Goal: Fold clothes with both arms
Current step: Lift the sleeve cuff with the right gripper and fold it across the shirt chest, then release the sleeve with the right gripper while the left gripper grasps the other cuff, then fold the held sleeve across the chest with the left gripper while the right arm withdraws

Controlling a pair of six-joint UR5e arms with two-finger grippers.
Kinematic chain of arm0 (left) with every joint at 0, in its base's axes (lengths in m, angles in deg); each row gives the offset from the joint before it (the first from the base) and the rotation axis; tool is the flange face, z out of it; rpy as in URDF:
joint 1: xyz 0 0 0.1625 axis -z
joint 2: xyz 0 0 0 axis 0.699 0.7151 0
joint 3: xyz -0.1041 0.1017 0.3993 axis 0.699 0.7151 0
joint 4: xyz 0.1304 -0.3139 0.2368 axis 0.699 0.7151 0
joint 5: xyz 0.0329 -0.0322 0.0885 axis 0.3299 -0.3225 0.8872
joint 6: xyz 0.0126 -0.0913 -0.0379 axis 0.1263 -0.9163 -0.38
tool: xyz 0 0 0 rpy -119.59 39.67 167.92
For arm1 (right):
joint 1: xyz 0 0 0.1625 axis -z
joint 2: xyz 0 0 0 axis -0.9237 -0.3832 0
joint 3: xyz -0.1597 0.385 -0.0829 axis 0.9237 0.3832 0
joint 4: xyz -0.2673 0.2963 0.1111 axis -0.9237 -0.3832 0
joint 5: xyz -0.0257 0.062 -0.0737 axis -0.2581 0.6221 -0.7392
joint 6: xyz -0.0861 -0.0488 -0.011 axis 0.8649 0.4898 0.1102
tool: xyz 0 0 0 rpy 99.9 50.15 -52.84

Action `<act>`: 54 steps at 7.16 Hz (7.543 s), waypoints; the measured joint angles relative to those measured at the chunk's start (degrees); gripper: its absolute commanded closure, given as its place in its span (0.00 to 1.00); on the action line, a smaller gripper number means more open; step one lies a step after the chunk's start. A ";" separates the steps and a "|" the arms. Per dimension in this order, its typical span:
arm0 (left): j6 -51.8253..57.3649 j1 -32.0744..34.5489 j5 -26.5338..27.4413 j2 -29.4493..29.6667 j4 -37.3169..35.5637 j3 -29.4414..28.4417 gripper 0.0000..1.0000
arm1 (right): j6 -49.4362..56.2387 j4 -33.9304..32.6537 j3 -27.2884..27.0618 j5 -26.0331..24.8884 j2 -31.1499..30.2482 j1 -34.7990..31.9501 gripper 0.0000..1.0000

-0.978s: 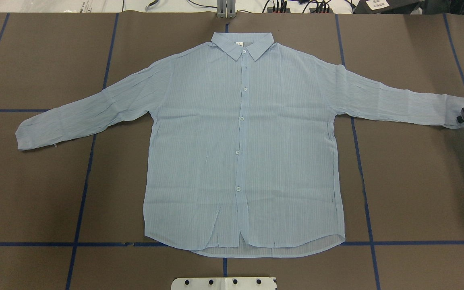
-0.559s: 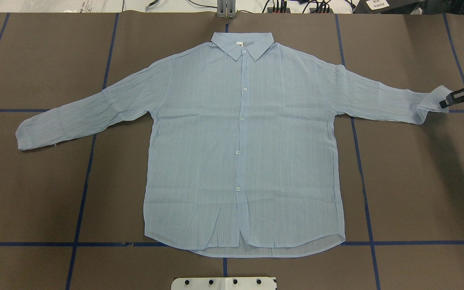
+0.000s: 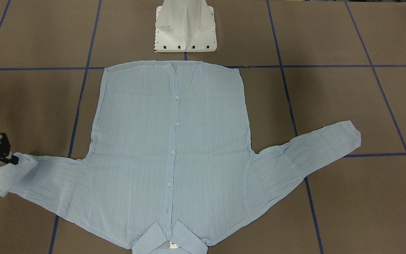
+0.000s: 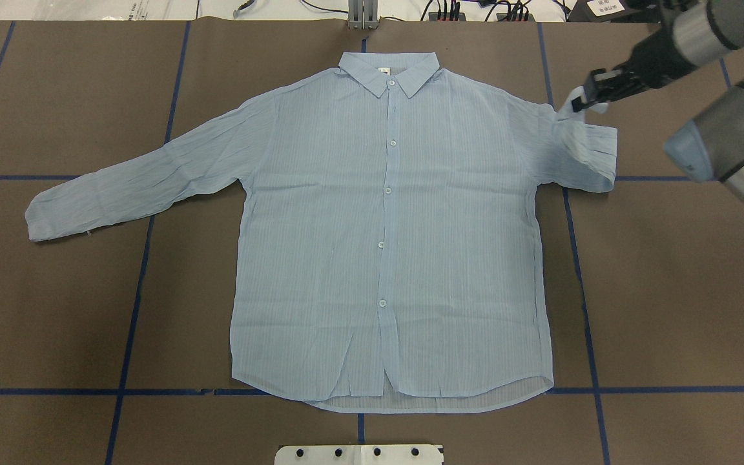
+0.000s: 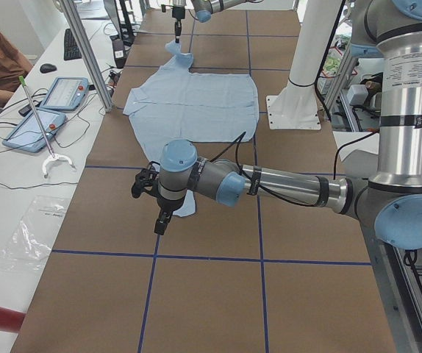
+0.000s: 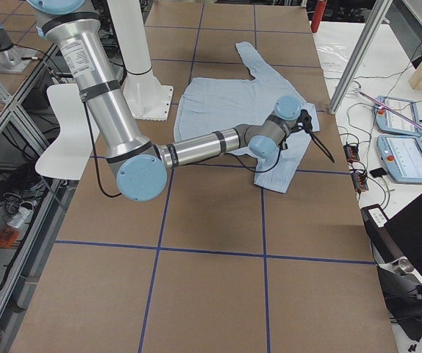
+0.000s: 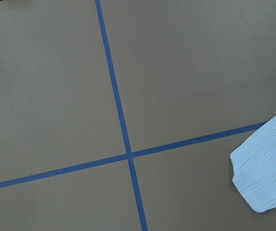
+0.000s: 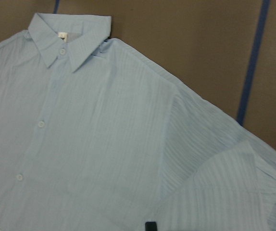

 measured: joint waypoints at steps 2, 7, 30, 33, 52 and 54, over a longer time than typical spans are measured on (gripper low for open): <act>0.06 -0.02 0.06 0.10 0.32 -1.24 0.00 | -10.41 -2.08 1.00 -9.16 10.59 8.41 1.00; -1.23 -0.06 -0.02 0.78 4.00 -5.59 0.00 | -13.06 -4.61 16.72 -22.92 26.81 20.53 1.00; -50.11 -31.62 17.20 3.41 34.10 -16.20 0.44 | 0.02 -37.84 -6.36 -21.30 16.76 14.79 0.00; -49.98 -31.62 17.21 3.63 34.04 -17.08 0.48 | -0.04 -37.81 -6.36 -21.37 16.83 14.79 0.00; -77.16 -32.33 6.55 46.80 -12.30 0.79 1.00 | 18.71 -35.77 -13.02 -19.72 -4.48 5.16 0.00; -83.93 -32.38 5.84 50.16 -3.64 -4.44 1.00 | 18.66 -35.59 -13.13 -19.76 -4.70 5.12 0.00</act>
